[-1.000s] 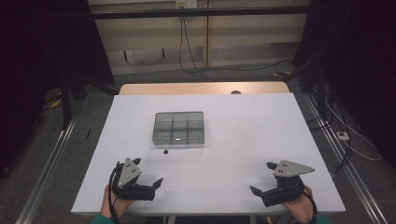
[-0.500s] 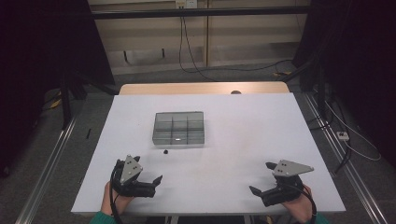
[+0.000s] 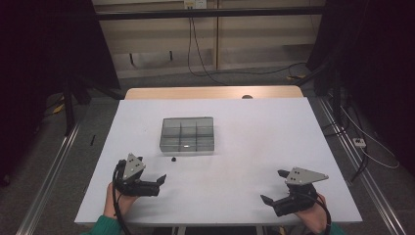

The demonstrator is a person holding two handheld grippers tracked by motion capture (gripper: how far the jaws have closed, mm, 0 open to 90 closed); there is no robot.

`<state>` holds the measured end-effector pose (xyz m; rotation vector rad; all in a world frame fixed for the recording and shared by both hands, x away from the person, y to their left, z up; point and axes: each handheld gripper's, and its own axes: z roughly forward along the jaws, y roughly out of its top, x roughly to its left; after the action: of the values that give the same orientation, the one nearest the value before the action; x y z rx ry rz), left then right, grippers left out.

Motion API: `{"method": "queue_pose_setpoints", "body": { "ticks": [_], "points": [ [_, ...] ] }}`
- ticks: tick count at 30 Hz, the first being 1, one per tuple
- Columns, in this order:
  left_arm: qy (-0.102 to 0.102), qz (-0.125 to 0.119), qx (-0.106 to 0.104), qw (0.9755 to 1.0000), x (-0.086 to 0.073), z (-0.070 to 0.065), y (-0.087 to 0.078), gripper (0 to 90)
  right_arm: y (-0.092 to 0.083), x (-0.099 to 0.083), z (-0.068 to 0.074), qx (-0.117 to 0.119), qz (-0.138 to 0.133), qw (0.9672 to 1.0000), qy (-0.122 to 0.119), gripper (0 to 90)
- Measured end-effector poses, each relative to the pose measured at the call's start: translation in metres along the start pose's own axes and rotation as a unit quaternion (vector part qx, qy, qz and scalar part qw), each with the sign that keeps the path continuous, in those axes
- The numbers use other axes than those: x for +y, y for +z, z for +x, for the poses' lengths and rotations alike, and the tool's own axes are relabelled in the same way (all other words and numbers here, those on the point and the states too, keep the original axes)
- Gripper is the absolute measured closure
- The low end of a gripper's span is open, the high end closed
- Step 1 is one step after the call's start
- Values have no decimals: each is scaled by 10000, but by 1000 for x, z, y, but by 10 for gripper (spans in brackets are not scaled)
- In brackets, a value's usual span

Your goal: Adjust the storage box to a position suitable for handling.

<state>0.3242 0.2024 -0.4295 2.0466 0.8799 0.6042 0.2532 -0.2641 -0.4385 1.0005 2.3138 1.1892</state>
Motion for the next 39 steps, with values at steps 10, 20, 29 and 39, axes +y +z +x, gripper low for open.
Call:
{"method": "queue_pose_setpoints", "body": {
  "ticks": [10, 20, 29, 39],
  "points": [
    [26, 97, 10, 9999, 6, 5, 10, 5, 0, 0, 0, -5, 19, 10000, 8, 0],
    [-90, 37, -4, 10000, 21, 17, 26, 4, 0, 0, -1, -8, 19, 10000, 51, 0],
    [8, 190, 180, 9997, 34, 21, 41, 24, 1, -1, -1, 7, 19, 10000, 54, 0],
    [75, 233, 339, 9991, 44, 27, 52, 230, 1, -1, -2, 32, 21, 10000, 79, 0]
  ]
}}
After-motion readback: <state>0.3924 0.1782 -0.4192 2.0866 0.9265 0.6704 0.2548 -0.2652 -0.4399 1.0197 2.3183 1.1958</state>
